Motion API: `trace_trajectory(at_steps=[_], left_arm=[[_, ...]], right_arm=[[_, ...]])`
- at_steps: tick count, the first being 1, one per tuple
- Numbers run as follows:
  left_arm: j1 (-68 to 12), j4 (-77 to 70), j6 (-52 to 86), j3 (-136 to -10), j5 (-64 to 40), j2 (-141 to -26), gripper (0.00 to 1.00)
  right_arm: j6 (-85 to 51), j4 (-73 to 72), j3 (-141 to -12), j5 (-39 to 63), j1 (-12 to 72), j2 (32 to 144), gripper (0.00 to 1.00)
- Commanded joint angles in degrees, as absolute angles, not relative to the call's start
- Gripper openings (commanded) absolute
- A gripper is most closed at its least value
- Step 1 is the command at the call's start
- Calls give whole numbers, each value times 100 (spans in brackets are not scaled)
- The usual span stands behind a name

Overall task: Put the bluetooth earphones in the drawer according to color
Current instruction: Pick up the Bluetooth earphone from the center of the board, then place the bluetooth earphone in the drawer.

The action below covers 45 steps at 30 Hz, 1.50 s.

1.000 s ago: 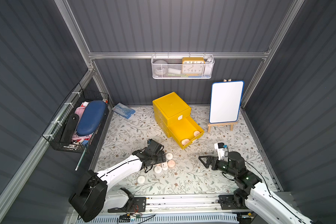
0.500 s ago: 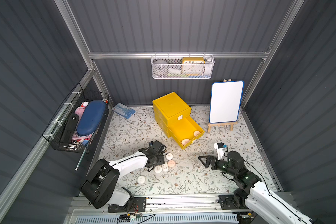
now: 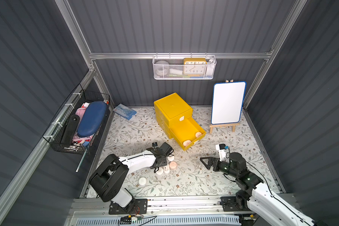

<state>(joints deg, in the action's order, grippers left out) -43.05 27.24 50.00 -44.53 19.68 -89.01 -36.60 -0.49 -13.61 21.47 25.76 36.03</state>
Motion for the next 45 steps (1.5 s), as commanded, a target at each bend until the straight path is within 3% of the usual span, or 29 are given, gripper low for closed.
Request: trace_trajectory(at_steps=[1,6,22,35,45], left_arm=[[-4344,3061,5160,-4307,1751,-9057,55],[-4351,3041,5111,-4330,1810,-8640,50],[-4349,3161,4481,-5426,1981,-8141,49],[-4513,2514,3263,-7527,1329,-9064,48],[-4533,2571,3017,-8960,1821,-10306,53]], right_arm=[[-3628,-163,-1321,2154,2606,3575,99],[-3629,-137,-1332,2184,2609,3537,99],[-3629,-243,-1266,1863,2604,3451,99],[-3658,23,-1371,1679,2608,3497,99],[-3638,42,-1389,1617,2609,3669,99]])
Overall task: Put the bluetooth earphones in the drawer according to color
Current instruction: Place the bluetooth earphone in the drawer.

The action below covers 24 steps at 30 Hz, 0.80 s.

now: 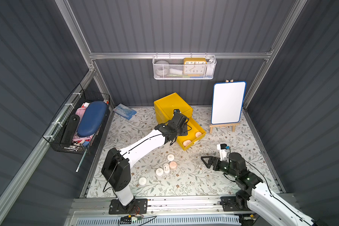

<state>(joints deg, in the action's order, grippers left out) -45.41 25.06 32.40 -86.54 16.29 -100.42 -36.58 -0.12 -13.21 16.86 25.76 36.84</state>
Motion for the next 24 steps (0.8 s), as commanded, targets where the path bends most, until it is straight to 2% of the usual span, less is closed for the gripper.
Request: trace_trajectory(at_steps=[1,4,10,19,24], left_arm=[[-4534,2597,2964,-9091,1851,-10428,55],[-4533,2956,2898,-9682,1990,-10857,65],[-4534,3226,2909,-10116,2074,-10840,99],[-4534,2808,2932,-8831,1747,-9445,99],[-4535,2006,2940,-7288,1485,-8402,99]], right_arm=[[-3653,58,-1389,1609,2610,3656,99],[-3636,166,-1422,1578,2606,3622,99],[-3527,654,-1562,1608,2601,3441,99],[-3539,1123,-1571,1659,2599,2711,99],[-3537,1162,-1626,1851,2610,2658,99]])
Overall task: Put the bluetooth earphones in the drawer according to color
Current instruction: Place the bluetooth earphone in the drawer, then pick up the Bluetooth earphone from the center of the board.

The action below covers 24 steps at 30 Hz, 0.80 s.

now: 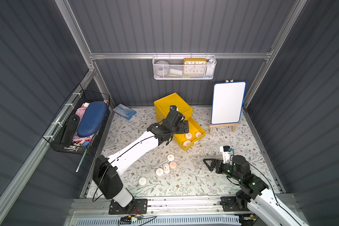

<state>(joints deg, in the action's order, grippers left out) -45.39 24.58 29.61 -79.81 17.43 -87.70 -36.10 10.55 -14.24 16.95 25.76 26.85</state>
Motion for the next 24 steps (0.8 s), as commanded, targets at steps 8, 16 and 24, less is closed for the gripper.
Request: trace_trajectory(at_steps=[8,16,24], left_arm=[[-4180,830,2830,-5386,1544,-7271,99],[-2945,17,2712,-4334,728,-7103,99],[-2760,-371,2882,-3803,841,-6770,99]], right_arm=[[-3518,571,-1723,2304,2633,3253,99],[-3164,-60,-2277,1739,3466,4944,99],[-2569,294,-3660,250,4978,7214,90]])
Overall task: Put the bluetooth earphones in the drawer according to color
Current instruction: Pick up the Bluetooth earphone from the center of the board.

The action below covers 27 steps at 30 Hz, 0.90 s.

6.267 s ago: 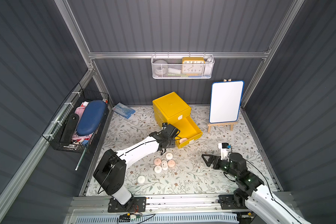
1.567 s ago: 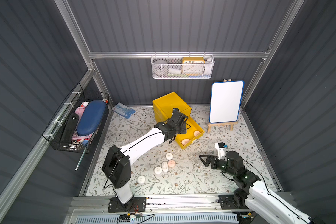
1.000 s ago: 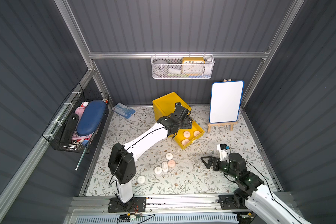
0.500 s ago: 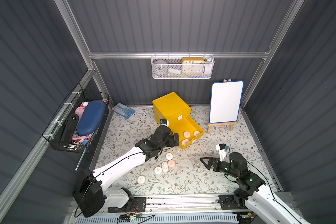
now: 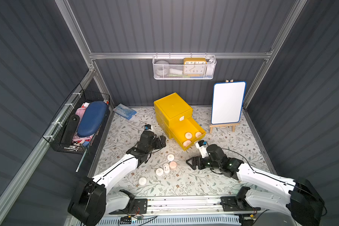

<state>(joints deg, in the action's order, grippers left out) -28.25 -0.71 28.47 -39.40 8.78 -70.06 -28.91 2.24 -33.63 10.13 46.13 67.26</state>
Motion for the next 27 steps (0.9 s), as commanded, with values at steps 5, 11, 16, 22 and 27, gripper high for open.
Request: trace_trajectory(at_steps=[5,11,16,22,27], left_arm=[[-2742,-287,2966,-3674,1021,-6487,99],[-2738,-264,3006,-3585,1079,-6311,99],[-2742,-255,3000,-3592,1075,-6341,99],[-2742,-264,3006,-3578,1081,-6327,99],[-2742,-264,3003,-3586,1064,-6341,99]], right_arm=[[-2414,524,-4330,-305,5554,8260,82],[-2364,1064,-5202,-661,5887,9345,72],[-2360,1353,-5734,-688,5971,10013,67],[-2313,1386,-6068,-484,6064,10487,72],[-2353,1434,-6192,-455,6086,10678,72]])
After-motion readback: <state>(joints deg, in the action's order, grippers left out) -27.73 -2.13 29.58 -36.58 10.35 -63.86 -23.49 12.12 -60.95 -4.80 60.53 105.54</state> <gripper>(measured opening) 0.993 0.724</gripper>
